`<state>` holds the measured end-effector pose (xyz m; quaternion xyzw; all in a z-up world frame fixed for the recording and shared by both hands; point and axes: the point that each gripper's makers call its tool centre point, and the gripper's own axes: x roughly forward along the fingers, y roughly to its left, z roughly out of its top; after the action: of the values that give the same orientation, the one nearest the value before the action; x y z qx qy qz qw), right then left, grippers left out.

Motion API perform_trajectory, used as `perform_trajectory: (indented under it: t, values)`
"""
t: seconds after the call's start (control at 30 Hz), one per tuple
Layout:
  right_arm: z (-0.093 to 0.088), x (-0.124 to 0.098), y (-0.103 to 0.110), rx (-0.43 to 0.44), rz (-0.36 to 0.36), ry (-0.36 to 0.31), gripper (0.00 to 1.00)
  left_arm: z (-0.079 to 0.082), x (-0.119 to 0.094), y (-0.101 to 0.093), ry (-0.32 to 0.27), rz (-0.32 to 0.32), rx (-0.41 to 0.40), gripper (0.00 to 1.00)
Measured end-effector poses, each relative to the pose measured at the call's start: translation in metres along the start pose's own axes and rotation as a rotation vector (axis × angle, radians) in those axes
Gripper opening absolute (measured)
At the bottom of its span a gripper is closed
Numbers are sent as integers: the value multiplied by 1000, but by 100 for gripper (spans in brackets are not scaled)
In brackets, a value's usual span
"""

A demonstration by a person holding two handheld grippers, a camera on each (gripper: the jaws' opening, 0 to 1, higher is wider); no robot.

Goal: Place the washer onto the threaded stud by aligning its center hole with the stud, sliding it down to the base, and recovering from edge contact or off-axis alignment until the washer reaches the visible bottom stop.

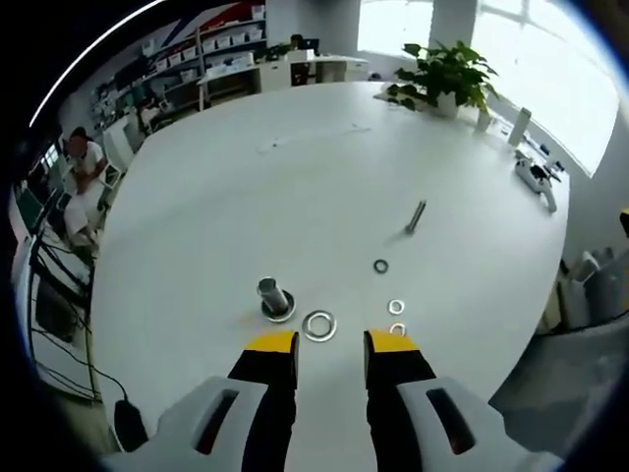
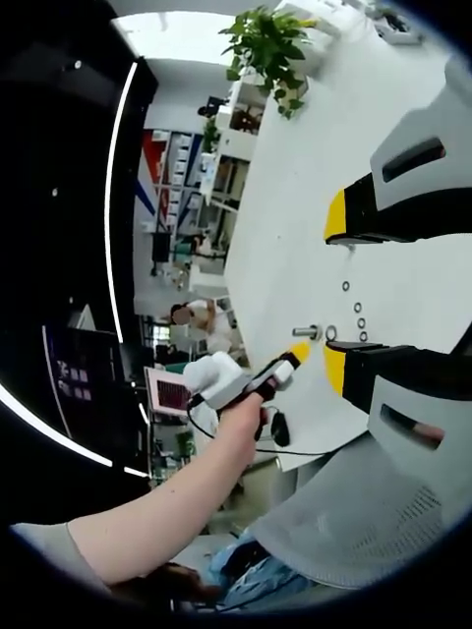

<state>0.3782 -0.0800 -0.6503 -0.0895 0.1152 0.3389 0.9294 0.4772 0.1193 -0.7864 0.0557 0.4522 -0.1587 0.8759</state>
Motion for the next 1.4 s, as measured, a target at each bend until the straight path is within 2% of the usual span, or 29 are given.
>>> perform_trajectory:
  t: [0.37,0.7,0.83,0.9,1.03,1.2,1.4]
  values:
    - [-1,0,-2,4,-8,6,42,-5,14,-1,40,-7,0,25]
    - [-2,-1,-3,8,-11,9,41,-18,26,-2,92,3,19,24]
    - [-3,-1,-2,7,-7,9,41,-22,29,1,101,8,-8,24]
    - [-3,0,-1,5,-3,11,41,-26,31,-2,111,-6,-61,24]
    - [-3,0,-1,8,-1,12,41,-28,37,-1,117,2,-35,23]
    - [-3,1,0,5,5,13,41,-34,43,-7,142,-27,-59,24]
    - [-4,0,-1,12,3,17,41,-35,51,-2,150,-4,-71,23]
